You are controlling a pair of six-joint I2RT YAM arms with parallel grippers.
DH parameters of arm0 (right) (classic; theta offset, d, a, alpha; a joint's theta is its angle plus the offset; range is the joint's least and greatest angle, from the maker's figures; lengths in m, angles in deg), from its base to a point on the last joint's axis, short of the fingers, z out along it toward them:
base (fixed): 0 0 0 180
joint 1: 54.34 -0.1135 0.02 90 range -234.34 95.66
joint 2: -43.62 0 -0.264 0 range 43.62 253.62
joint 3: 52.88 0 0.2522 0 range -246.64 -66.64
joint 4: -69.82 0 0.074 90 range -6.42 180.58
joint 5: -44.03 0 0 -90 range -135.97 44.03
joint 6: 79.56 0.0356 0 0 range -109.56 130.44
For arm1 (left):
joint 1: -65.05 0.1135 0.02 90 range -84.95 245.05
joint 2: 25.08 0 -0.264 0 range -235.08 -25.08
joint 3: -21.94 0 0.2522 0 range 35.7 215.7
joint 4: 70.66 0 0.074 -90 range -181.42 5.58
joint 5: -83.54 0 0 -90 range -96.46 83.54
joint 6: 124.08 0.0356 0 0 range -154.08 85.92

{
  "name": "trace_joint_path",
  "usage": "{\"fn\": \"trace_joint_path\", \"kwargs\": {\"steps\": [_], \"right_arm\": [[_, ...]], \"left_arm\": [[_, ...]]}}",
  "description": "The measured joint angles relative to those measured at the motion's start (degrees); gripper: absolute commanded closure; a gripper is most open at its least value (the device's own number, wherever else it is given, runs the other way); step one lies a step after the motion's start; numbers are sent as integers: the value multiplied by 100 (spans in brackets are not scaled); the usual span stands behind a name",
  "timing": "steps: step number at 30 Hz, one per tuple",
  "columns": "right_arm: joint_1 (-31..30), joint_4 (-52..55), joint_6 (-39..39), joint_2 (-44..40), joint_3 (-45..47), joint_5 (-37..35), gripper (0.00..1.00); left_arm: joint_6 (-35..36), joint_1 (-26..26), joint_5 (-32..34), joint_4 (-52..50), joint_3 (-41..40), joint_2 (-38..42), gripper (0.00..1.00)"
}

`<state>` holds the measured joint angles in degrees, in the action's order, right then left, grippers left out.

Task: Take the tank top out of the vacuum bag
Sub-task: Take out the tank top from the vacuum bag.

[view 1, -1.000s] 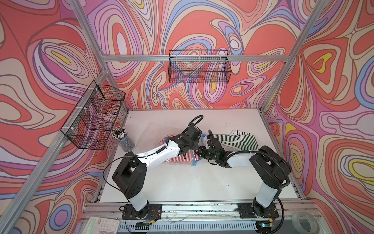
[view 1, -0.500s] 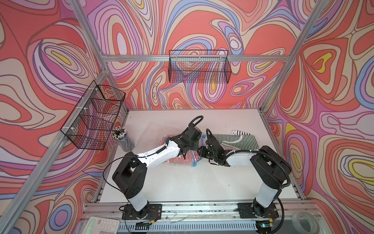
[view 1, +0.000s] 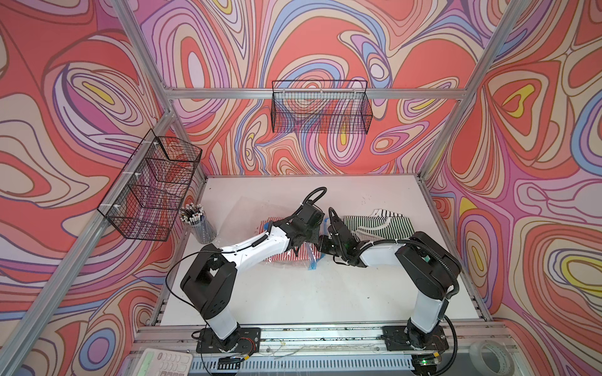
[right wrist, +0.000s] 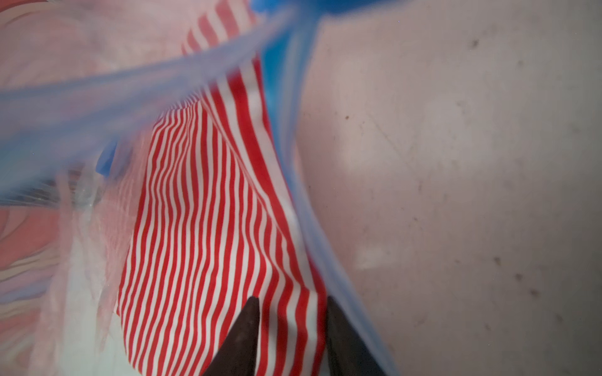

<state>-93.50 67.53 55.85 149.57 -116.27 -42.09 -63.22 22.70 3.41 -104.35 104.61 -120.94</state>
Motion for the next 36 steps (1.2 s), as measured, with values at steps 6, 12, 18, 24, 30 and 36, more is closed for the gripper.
{"fn": "trace_joint_path", "kwargs": {"steps": [6,12,18,24,30,36], "right_arm": [[0,22,-111,-20,-127,-55,100],[-9,46,-166,-157,-127,-107,100],[-11,203,-278,-363,-188,-116,100],[-11,595,-479,-745,-476,-153,100],[-22,1043,-691,-1047,-590,-350,100],[-22,1637,-909,-1292,-715,-649,100]], "left_arm": [[0,70,-2,-9,0,4,100],[-66,190,-31,-7,0,4,100],[-234,319,-26,-177,179,-232,100],[-372,413,85,-435,514,-671,100],[-520,483,227,-487,688,-802,100],[-649,695,249,-531,765,-907,100]]}}
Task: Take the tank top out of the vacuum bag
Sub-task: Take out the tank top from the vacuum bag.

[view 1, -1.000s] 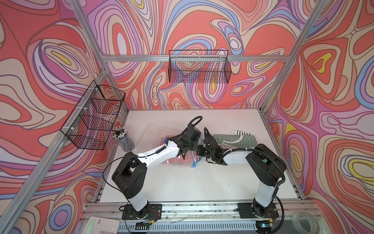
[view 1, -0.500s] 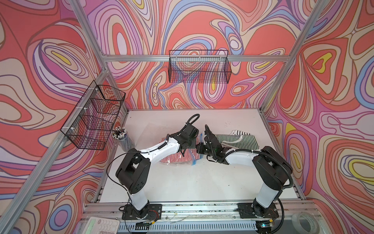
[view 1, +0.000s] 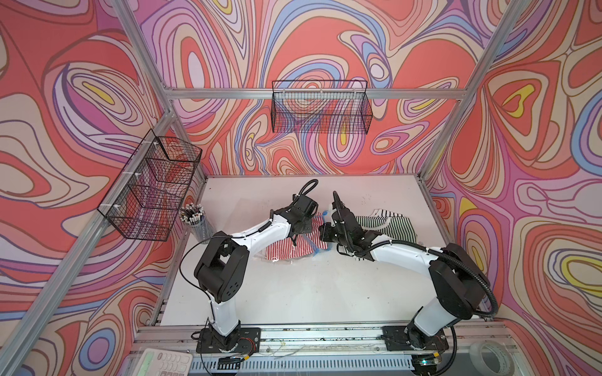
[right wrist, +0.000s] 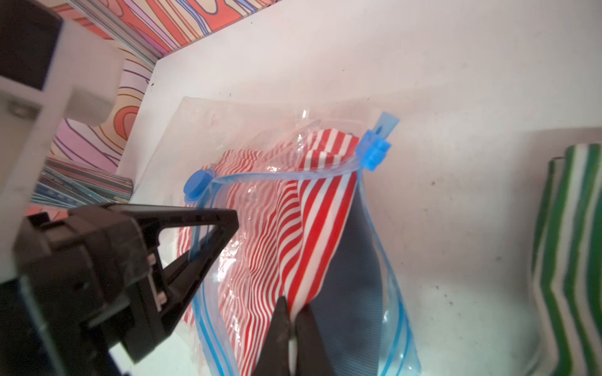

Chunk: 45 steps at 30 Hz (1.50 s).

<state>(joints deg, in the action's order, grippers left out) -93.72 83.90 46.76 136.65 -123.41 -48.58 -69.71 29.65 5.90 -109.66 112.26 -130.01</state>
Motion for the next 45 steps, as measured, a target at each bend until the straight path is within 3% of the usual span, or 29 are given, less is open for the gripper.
{"fn": "trace_joint_path", "kwargs": {"steps": [6,19,31,45], "right_arm": [[44,588,-201,-345,-280,-260,100],[750,1200,-319,-737,-413,13,100],[1598,1318,-308,-1320,-24,437,100],[2376,1668,-328,-1980,597,315,100]], "left_arm": [[-66,188,2,-9,63,-157,100],[-66,216,-4,-48,389,-470,100],[-59,293,9,-190,706,-844,100],[70,295,70,-199,739,-1014,100]]}}
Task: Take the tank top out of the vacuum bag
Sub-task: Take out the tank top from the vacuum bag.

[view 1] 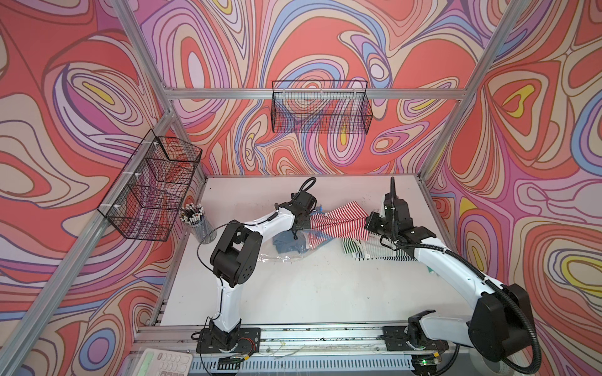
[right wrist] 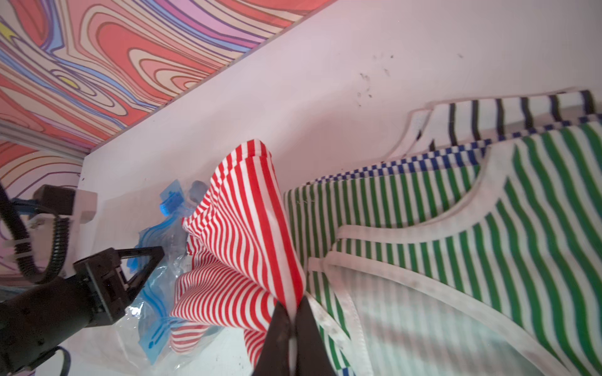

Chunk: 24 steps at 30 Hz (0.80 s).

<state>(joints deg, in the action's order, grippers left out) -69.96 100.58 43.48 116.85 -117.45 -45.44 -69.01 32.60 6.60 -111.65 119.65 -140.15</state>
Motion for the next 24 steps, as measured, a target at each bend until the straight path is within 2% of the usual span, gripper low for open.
{"fn": "trace_joint_path", "kwargs": {"steps": [10,24], "right_arm": [[876,326,-260,-144,136,-293,100],[1327,444,-627,15,125,-435,100]], "left_arm": [[87,26,46,-24,0,-17,100],[236,26,48,-26,-9,-17,100]]}}
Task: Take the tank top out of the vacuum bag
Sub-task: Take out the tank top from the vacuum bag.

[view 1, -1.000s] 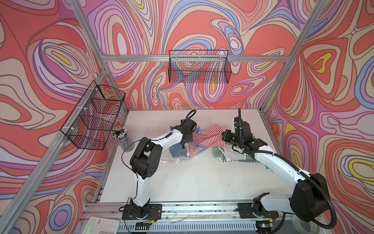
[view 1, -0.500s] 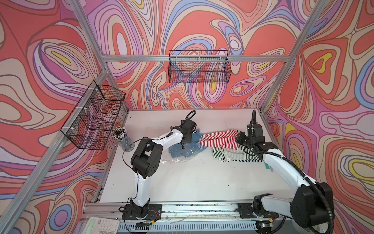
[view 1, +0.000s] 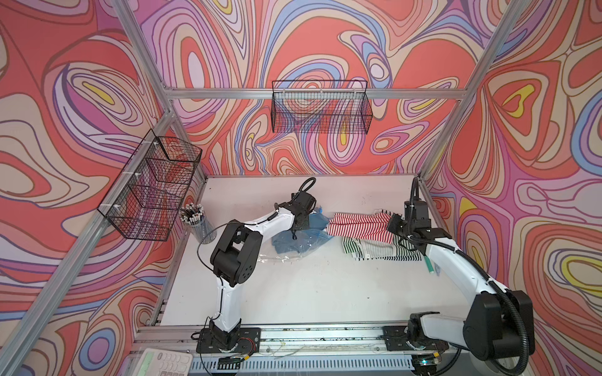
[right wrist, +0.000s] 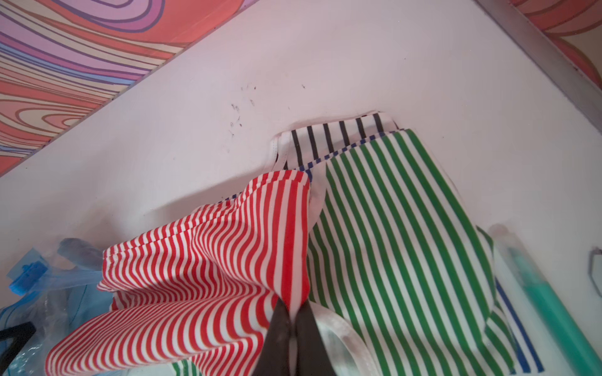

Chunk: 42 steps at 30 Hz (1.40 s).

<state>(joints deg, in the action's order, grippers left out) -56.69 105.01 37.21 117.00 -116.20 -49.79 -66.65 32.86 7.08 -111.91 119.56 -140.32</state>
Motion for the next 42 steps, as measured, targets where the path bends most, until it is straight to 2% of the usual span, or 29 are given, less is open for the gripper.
{"fn": "trace_joint_path", "kwargs": {"steps": [21,38,40,41,42], "right_arm": [[859,398,-407,-22,-240,-92,100],[1082,487,-573,94,-422,-221,100],[1126,433,-588,236,-422,-210,100],[1167,409,-595,330,-422,-186,83],[1198,389,-597,404,-422,-173,69]], "left_arm": [[109,55,0,-22,-101,9,100],[162,79,-81,-28,-103,55,100],[190,83,-157,-46,-103,90,80],[203,83,-205,-61,-103,120,69],[214,85,-262,-76,-103,160,64]]}}
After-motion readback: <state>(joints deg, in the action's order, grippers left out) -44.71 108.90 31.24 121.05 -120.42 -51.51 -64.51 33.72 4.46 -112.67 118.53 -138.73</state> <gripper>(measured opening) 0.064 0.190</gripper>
